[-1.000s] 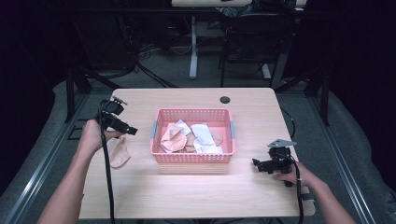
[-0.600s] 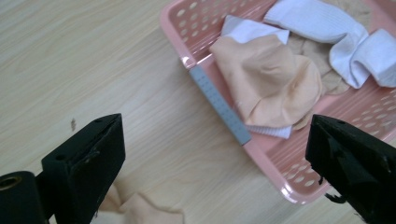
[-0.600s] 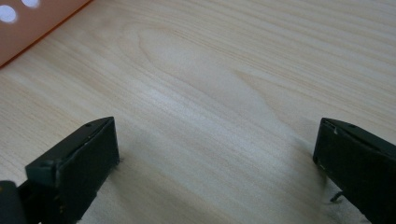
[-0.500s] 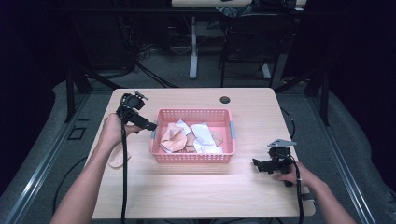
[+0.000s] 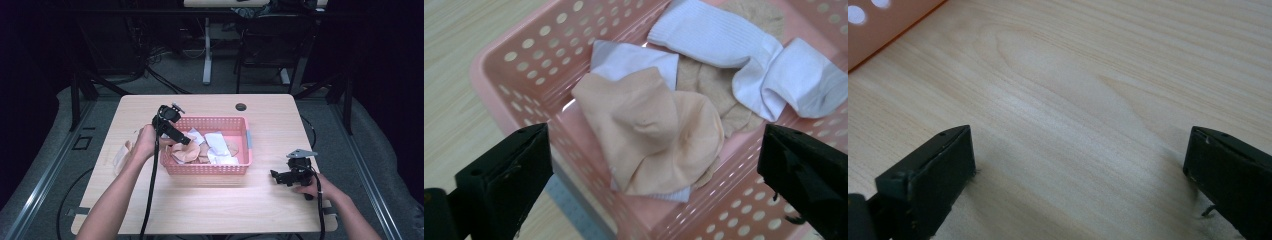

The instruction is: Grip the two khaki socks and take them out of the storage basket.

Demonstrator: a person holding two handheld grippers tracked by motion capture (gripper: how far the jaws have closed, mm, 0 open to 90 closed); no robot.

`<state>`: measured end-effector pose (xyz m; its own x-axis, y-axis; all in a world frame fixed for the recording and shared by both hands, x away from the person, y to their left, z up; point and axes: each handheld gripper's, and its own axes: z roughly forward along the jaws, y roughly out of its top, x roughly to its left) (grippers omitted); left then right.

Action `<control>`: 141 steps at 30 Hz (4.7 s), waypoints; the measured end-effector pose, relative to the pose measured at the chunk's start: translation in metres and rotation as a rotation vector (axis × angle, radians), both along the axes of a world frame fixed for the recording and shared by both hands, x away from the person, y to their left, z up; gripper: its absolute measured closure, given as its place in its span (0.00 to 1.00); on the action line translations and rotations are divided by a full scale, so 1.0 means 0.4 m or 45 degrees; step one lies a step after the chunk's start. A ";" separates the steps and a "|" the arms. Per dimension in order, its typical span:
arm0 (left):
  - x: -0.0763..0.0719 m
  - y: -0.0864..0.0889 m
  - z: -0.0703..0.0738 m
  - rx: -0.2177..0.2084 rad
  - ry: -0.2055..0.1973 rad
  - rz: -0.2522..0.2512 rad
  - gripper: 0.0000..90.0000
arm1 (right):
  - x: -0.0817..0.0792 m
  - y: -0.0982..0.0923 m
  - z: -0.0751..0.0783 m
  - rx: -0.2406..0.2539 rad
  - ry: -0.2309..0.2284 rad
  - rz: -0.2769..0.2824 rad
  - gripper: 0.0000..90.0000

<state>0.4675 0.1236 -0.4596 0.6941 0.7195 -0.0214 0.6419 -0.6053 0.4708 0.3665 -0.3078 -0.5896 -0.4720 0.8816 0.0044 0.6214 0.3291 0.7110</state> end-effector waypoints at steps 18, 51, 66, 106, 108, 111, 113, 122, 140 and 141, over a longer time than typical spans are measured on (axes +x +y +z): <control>0.010 -0.103 -0.104 0.146 0.090 -0.046 0.21 | 0.000 0.000 0.000 0.000 -0.001 -0.001 0.00; -0.002 -0.068 -0.099 0.188 0.097 -0.056 0.97 | 0.000 0.000 0.000 0.001 0.000 -0.001 0.00; -0.010 -0.018 0.028 0.105 -0.033 -0.035 0.98 | 0.000 0.000 0.000 -0.001 -0.001 -0.002 0.00; -0.043 0.005 0.344 -0.023 -0.212 -0.090 0.98 | 0.000 0.000 0.000 -0.007 0.000 0.000 0.00; -0.044 0.015 0.355 -0.024 -0.218 -0.086 0.98 | 0.000 0.000 0.000 -0.006 0.003 -0.002 0.00; -0.047 0.034 0.373 -0.024 -0.232 -0.071 0.98 | 0.000 0.000 0.000 -0.006 0.003 -0.002 0.00; -0.049 0.049 0.386 -0.032 -0.244 -0.057 0.98 | 0.000 0.000 0.000 -0.006 0.003 -0.002 0.00; -0.060 0.129 0.427 -0.040 -0.271 0.012 0.98 | 0.000 0.000 -0.001 0.001 -0.001 0.001 0.00; -0.078 0.303 0.413 -0.013 -0.245 0.187 0.98 | 0.000 0.000 0.000 -0.007 0.000 0.000 0.00; -0.079 0.312 0.409 -0.009 -0.237 0.196 0.98 | 0.000 0.000 0.000 -0.008 0.000 -0.001 0.00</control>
<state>0.4359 0.2484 -0.2961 0.5688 0.8174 0.0915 0.6279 -0.5034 0.5935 0.3665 -0.3080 -0.5894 -0.4712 0.8820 -0.0010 0.6218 0.3330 0.7089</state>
